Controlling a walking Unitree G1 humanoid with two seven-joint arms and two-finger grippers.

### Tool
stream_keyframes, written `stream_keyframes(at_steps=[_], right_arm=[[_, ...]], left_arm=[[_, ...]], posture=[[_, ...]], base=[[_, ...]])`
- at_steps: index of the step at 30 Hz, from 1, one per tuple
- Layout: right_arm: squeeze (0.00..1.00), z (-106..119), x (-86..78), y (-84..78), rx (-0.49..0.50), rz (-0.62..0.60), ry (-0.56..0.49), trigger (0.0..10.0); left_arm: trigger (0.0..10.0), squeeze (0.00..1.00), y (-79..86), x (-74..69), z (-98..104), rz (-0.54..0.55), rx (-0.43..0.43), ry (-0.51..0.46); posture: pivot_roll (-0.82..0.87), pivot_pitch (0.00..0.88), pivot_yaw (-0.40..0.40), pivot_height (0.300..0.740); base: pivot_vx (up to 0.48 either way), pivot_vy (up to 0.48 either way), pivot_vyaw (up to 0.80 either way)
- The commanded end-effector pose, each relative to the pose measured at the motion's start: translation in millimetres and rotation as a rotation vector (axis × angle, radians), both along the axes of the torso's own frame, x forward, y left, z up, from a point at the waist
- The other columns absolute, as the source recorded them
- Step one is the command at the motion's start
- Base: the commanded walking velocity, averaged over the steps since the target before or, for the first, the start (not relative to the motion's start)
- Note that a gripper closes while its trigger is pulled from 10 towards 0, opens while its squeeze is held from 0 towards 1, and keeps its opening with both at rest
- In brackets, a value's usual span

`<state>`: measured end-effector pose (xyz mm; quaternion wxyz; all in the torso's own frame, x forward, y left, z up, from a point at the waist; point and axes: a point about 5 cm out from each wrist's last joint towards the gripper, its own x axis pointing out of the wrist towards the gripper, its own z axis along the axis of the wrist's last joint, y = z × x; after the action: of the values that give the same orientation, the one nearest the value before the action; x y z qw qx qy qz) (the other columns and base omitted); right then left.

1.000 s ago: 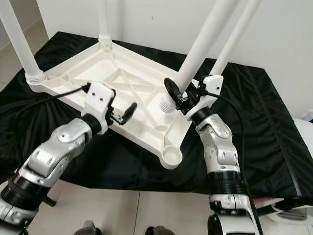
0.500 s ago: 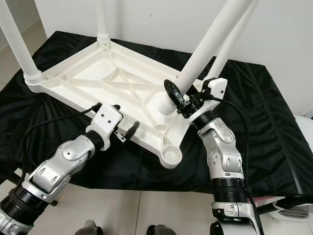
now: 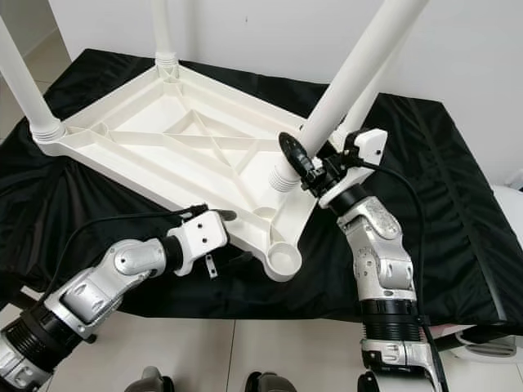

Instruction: Building children table

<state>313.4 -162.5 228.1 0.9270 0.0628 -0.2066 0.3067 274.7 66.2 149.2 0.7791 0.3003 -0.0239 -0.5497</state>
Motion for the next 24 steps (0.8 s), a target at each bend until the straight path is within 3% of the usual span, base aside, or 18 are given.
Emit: stream_keyframes(at_steps=[1, 8, 17, 24], right_arm=[[0.00, 2.7, -3.2, -6.9, 0.011, -0.011, -0.012, 10.0], [0.00, 4.9, -3.6, -8.5, 0.007, -0.021, -0.018, 10.0], [0.00, 6.4, -5.4, -7.6, 0.001, -0.028, -0.022, 10.0], [0.00, 6.6, -5.6, -6.5, 0.001, -0.029, -0.023, 10.0]], left_arm=[[10.0, 0.00, 0.7, -0.7, -2.4, -0.049, 0.046, 0.003], [10.0, 0.00, 6.8, 9.1, -5.2, -0.069, 0.132, 0.000], [10.0, 0.00, 9.4, 39.8, -5.7, 0.070, 0.227, -0.006], [10.0, 0.00, 8.1, 45.3, -5.5, 0.063, 0.290, 0.018]], posture=[[0.00, 0.121, -0.067, 0.740], [0.00, 0.123, -0.061, 0.740], [0.00, 0.115, -0.054, 0.740], [0.00, 0.113, -0.046, 0.740]], base=[[0.000, 0.000, 0.00], [0.000, 0.000, 0.00], [0.000, 0.000, 0.00], [0.000, 0.000, 0.00]])
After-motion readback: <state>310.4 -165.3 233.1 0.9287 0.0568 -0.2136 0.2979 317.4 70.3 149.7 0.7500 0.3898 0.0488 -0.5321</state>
